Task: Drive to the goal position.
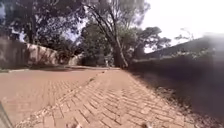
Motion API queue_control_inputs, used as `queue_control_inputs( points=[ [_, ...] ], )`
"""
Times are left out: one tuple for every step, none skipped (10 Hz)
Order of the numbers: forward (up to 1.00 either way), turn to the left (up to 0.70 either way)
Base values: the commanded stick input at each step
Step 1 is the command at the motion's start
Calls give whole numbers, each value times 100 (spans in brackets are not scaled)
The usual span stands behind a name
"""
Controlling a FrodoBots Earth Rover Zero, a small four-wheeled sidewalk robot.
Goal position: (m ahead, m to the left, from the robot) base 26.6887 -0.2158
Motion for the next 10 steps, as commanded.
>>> queue_control_inputs(
  points=[
    [70,0],
    [70,0],
    [70,0],
    [70,0],
    [70,0],
    [70,0],
    [70,0],
    [70,0],
    [70,0],
    [70,0]
  ],
)
